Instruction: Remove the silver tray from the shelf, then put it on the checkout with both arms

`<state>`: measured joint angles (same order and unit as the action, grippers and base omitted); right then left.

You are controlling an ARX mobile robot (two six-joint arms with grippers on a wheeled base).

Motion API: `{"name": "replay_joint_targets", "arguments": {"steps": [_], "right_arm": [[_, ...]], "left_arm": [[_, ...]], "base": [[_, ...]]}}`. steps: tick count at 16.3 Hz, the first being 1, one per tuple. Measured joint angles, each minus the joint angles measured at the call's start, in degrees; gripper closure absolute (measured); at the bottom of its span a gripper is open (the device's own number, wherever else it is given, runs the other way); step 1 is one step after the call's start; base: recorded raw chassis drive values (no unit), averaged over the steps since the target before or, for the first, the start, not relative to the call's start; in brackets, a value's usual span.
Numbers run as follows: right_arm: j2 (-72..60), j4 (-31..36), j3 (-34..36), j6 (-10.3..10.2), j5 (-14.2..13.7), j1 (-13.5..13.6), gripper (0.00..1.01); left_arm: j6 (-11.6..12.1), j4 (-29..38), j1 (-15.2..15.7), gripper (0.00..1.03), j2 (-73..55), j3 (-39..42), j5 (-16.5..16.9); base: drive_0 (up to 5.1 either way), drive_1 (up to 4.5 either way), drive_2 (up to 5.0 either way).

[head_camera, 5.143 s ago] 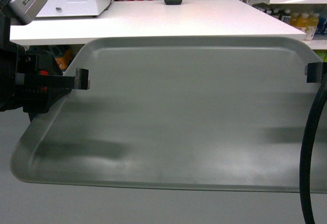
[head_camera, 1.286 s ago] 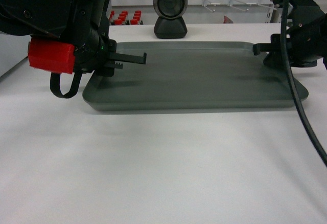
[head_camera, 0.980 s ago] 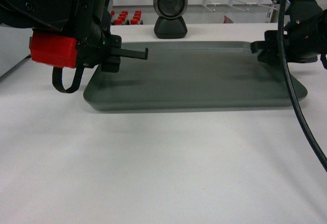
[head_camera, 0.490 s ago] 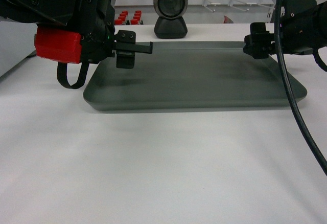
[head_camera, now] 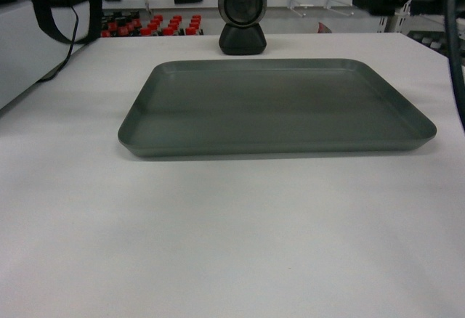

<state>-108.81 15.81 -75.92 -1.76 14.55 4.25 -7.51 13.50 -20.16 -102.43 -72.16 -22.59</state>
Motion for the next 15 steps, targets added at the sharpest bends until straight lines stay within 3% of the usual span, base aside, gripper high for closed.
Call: {"name": "replay_joint_targets", "arguments": {"steps": [3,6,7,8,9,10,12,14,15], "right_arm": [[9.7,9.86,8.59,-6.67,1.03,-0.37,0.03],[19.15,15.85,18.14,-9.73,-0.85,-0.52,0.03],[25.73,17.46,25.22,-12.63,-3.34,-0.92,0.03],[35.52,19.21,37.66,-4.15,-18.01,-0.15,0.31],[38.69,19.52,41.51,-2.05,-18.01,-0.33,0.4],[39.8,20.17,42.91,-1.33,-17.99,-0.61,0.44],[42.27,21.44,45.7,-0.33,-17.94,-0.66,0.53],[43.12,22.03,46.73,0.02,-17.92,-0.76,0.57],[44.83,22.97,49.09,0.42,-17.51,-1.09,0.66]], "left_arm": [[-1.18,4.39,-0.11,0.05,8.35,5.38,1.38],[-1.09,7.19,0.2,0.05,16.2,11.85,0.66],[-0.55,6.58,1.25,0.05,22.93,16.48,-0.26],[5.75,22.1,6.67,0.41,31.78,36.54,8.87],[6.21,23.78,8.04,0.5,34.03,39.87,9.62],[6.29,24.22,8.48,0.54,34.88,41.05,9.92],[6.45,25.27,9.33,0.63,36.79,43.98,10.86],[6.47,25.44,9.46,0.66,37.31,44.83,11.21],[6.49,25.81,10.1,0.75,38.95,47.6,12.24]], "base": [[0.0,0.0,0.0],[0.0,0.0,0.0],[0.0,0.0,0.0],[0.0,0.0,0.0],[0.0,0.0,0.0],[0.0,0.0,0.0],[0.0,0.0,0.0],[0.0,0.0,0.0],[0.0,0.0,0.0]]}}
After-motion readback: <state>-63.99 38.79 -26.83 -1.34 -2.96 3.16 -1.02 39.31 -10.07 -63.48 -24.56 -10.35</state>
